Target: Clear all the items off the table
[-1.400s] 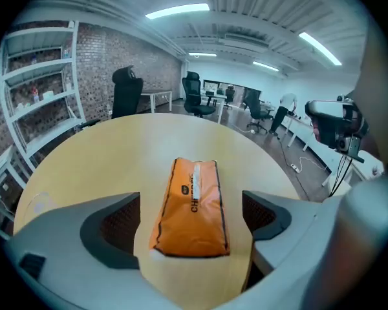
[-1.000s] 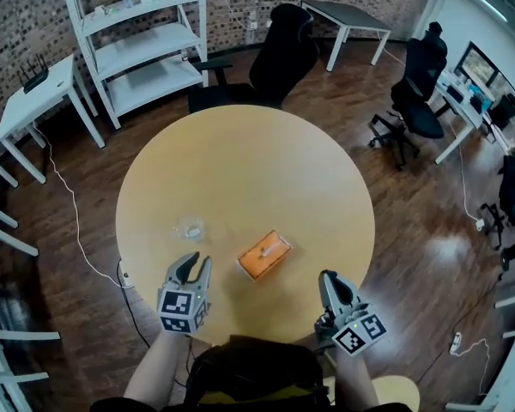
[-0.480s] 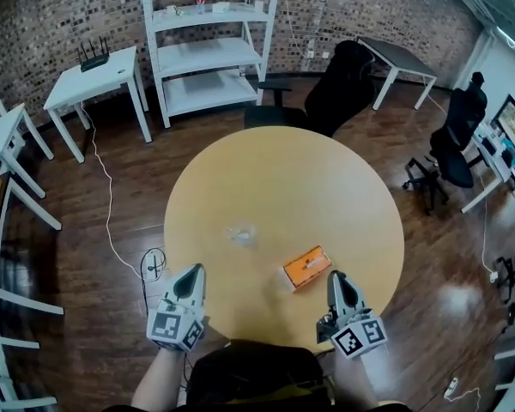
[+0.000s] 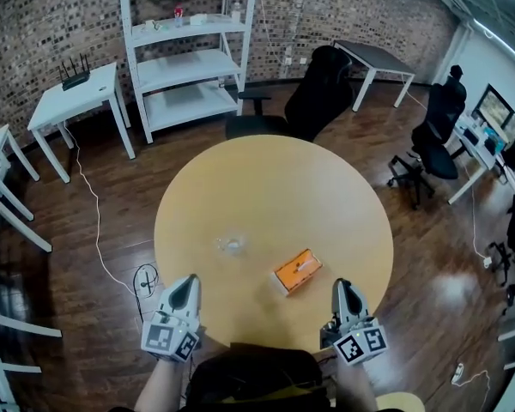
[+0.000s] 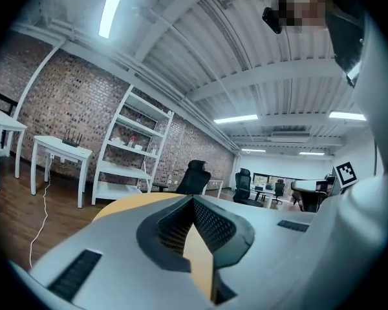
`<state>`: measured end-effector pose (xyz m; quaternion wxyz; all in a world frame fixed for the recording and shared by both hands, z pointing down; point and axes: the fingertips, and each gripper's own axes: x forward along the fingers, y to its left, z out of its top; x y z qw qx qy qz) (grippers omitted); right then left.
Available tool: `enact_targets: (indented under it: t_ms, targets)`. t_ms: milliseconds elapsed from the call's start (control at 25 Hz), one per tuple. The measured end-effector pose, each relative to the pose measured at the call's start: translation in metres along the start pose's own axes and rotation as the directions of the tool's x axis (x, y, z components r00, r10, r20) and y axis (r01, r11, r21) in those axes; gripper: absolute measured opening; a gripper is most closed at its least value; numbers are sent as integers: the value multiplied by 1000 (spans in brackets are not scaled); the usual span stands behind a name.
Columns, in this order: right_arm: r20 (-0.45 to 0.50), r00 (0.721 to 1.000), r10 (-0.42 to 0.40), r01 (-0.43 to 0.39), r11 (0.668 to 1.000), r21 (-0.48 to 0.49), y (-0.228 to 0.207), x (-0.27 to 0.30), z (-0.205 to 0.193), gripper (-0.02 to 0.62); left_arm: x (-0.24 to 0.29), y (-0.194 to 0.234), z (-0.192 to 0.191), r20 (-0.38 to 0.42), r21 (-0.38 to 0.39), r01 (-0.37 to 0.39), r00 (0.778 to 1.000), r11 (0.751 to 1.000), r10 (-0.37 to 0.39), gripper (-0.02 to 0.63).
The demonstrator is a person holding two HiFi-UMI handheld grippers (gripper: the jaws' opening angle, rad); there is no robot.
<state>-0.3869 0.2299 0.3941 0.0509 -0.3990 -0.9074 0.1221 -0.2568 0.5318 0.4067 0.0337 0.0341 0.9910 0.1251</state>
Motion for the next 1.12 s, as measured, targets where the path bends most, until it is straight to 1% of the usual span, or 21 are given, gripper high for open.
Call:
enact_targets:
  t_ms: [160,240,440,600,880,1120]
  targets:
    - [48,995,-83,81,996,42,-16,-17,5,2,4,-2,-2,8,3,21,1000,1000,-21,2]
    - [60,993,-104,101,994,52,-21,-22,6,2,7,-2,-4,8,-2,26,1000,1000,-26,2]
    - [67,991,-114,111,993,45,-21,-22,9,2,11,1,-4,3,0,31,1000,1000,-31,2]
    - [70,991,-115,113,993,34,-22,-19,9,2,15,2,-1,20,-22,31,999,999,-31,2]
    - [77,991,-111,109,994,29,-29,-19,9,2,22,-13,4,50,1,65,997,998,-65,2]
    - [80,990,-116,114,993,31,-38,-25,14,2,27,-13,4,41,10,43,998,999,-43,2]
